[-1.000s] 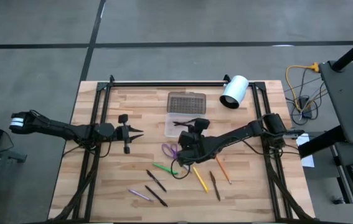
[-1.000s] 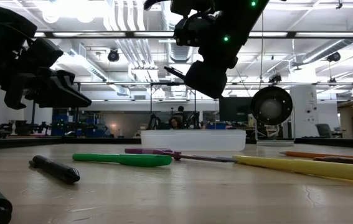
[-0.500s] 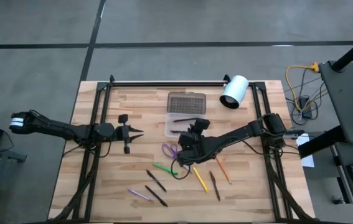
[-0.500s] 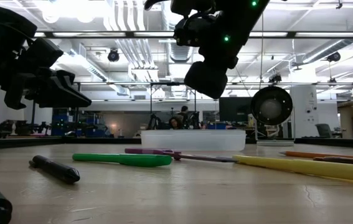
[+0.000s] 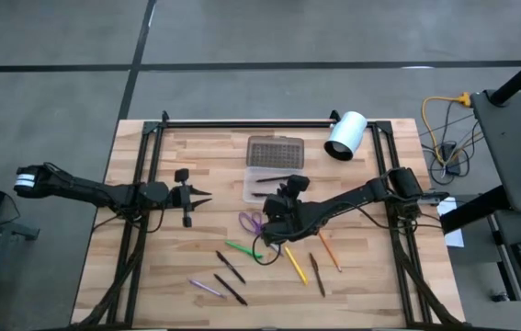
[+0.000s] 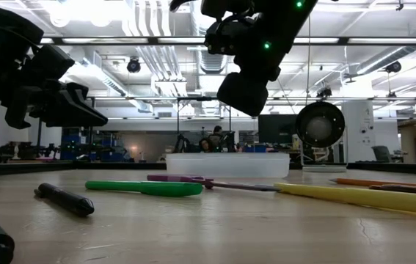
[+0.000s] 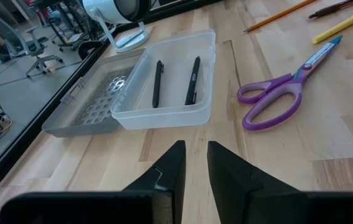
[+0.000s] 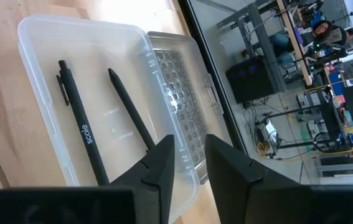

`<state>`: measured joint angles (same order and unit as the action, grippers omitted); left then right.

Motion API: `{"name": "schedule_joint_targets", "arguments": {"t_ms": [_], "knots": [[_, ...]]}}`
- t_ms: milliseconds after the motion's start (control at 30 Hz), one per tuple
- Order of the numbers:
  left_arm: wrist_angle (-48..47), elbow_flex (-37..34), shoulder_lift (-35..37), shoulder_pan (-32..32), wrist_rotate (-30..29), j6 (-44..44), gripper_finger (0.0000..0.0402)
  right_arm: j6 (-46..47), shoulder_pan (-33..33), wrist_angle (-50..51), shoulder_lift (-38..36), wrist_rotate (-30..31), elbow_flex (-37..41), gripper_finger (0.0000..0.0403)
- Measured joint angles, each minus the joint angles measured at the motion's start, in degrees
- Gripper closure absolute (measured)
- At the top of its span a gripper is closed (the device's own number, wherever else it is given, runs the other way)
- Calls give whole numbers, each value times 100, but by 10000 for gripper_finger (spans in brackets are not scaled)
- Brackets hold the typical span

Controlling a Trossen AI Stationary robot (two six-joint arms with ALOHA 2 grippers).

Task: Pick & place school supplies into a supply box
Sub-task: Put the orange pencil into the transparent bin

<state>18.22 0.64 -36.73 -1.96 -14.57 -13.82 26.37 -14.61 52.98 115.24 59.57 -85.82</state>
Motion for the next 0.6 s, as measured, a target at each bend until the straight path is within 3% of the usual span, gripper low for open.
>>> {"name": "schedule_joint_targets", "arguments": {"t_ms": [300, 500, 600], "knots": [[-2, 0, -2, 0, 0, 0, 349, 0, 0, 21, -31, -48, 0, 330], [0, 0, -2, 0, 0, 0, 349, 315, 97, 33, -360, -984, 0, 323], [0, 0, -2, 0, 2, 0, 349, 679, 198, 78, -645, -1737, 0, 321]]}}
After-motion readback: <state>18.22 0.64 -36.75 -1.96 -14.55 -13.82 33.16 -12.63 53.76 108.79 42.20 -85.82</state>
